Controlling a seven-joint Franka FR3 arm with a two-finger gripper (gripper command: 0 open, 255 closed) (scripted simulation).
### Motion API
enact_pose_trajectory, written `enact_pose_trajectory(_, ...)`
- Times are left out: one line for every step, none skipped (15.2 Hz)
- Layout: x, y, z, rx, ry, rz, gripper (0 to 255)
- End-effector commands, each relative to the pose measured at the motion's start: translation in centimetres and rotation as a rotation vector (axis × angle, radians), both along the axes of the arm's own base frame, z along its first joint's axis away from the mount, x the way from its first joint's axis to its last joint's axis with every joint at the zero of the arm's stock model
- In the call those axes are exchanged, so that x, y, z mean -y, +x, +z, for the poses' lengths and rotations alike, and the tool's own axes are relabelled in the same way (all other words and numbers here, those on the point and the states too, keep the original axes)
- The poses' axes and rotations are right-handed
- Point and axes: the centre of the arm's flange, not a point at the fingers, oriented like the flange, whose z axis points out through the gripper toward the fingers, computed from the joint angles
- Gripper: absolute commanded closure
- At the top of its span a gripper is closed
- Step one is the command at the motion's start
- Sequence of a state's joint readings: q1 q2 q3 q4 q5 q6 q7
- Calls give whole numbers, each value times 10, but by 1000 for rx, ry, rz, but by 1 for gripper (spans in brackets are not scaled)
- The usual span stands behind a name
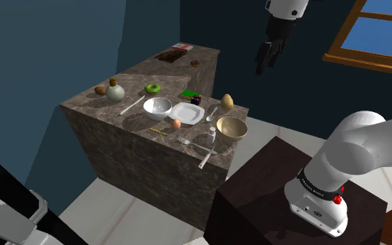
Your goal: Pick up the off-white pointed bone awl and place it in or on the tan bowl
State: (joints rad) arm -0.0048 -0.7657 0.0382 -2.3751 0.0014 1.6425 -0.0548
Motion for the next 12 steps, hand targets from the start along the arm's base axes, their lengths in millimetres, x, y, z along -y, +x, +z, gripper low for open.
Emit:
enact_pose_trajectory(0, 0, 0, 0, 0, 0, 0)
enact_pose_trajectory(-4, 0, -13, 2, 0, -39, 0)
enact_pose_trajectory(-9, 0, -25, 4, 0, -79, 0)
enact_pose_trajectory(-13, 0, -38, 5, 0, -118, 0)
enact_pose_trajectory(-18, 1, -50, 7, 0, -158, 0)
enact_pose_trajectory(-22, 1, -63, 9, 0, -197, 0)
enact_pose_trajectory(-27, 2, -75, 11, 0, -237, 0)
enact_pose_trajectory(-31, 3, -88, 12, 0, -276, 0)
enact_pose_trajectory(-35, 4, -100, 14, -1, -315, 0)
enact_pose_trajectory(-40, 6, -113, 16, -1, -355, 0)
enact_pose_trajectory(-44, 7, -125, 18, -1, -394, 0)
enact_pose_trajectory(-48, 9, -138, 19, -1, -434, 0)
